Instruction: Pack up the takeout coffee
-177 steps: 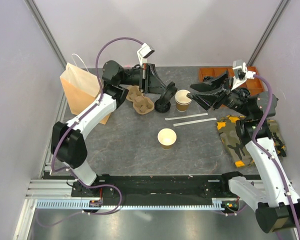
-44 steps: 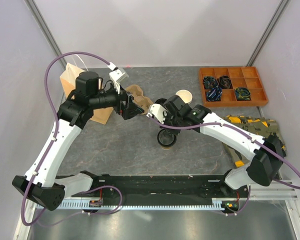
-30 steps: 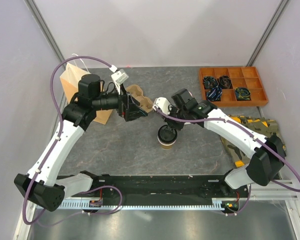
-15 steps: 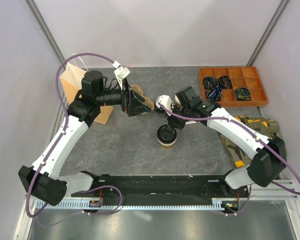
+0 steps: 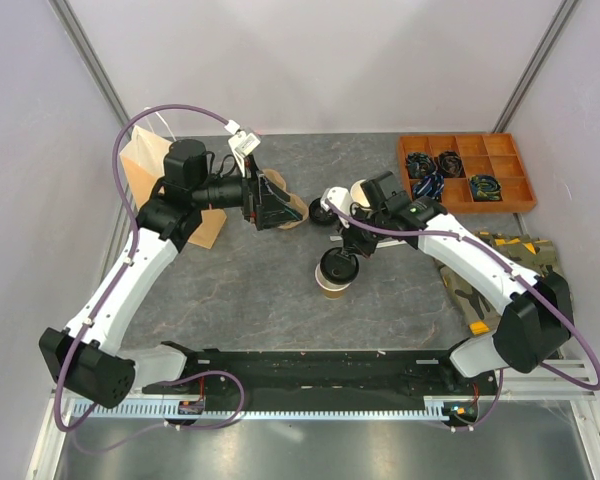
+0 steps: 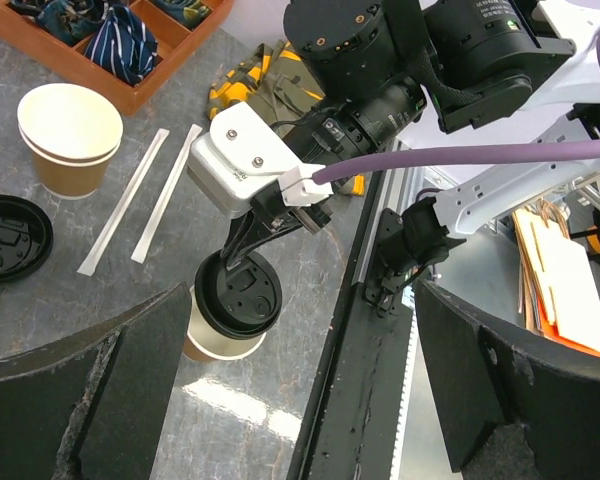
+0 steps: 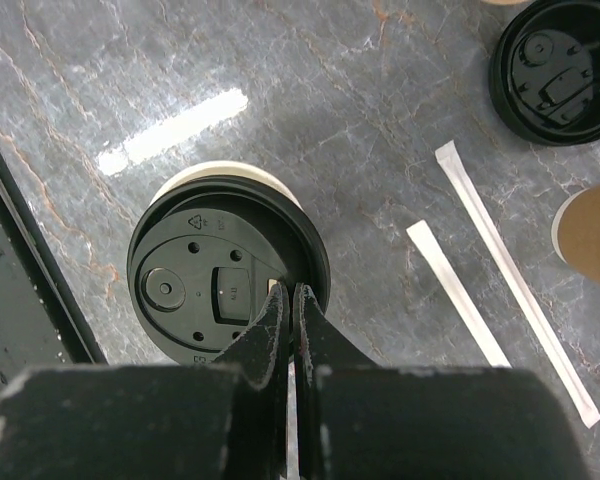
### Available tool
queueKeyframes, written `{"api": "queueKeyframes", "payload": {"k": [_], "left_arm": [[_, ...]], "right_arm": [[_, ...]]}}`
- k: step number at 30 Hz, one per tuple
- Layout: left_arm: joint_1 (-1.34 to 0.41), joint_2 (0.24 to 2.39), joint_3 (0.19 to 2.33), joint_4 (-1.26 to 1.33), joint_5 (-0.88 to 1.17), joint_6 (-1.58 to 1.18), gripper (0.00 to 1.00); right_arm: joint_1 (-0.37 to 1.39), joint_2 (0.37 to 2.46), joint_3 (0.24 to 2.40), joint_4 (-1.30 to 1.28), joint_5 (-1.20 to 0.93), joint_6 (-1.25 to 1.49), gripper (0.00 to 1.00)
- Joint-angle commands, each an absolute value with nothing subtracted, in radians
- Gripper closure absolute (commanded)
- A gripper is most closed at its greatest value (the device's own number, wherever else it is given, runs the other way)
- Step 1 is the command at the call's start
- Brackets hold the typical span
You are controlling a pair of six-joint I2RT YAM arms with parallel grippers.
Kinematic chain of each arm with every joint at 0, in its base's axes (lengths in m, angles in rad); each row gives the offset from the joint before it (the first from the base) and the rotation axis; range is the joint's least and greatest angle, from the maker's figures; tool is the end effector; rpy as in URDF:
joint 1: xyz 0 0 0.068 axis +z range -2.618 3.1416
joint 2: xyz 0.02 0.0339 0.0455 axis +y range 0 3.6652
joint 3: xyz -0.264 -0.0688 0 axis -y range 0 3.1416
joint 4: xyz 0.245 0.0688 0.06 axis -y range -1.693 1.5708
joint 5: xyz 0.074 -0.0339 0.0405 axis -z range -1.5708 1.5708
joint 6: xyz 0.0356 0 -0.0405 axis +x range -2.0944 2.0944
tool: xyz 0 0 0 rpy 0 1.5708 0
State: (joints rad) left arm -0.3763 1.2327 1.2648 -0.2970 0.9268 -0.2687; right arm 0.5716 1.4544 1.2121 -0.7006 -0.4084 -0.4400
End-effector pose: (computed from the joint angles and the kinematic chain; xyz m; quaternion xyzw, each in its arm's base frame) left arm 0.2383 -0.1248 0.4054 0.3094 0.6949 -0.5090 0.4029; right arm 0.2482 0.1765 0.2889 -0.5060 0.7844 0.2123 0.2891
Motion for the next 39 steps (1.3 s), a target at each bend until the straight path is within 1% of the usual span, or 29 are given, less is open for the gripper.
{"api": "queueKeyframes", "payload": {"k": [1, 24, 39], "left_arm": [[-0.368, 1.241, 1.307, -0.25, 0.965, -0.305, 0.0], [-0.364, 1.267, 1.318, -0.255, 0.965, -0.304, 0.0], [-0.364, 1.266, 1.316, -0.261, 0.974, -0.298, 0.0]], "right_arm": [[0.574, 1.447, 1.209, -0.64, -0.403, -0.391, 1.0], [0.598, 1.465, 1.138, -0.577, -0.374, -0.365, 1.0], [0.612, 1.48, 1.134, -0.568, -0.39, -0.353, 1.0]]}}
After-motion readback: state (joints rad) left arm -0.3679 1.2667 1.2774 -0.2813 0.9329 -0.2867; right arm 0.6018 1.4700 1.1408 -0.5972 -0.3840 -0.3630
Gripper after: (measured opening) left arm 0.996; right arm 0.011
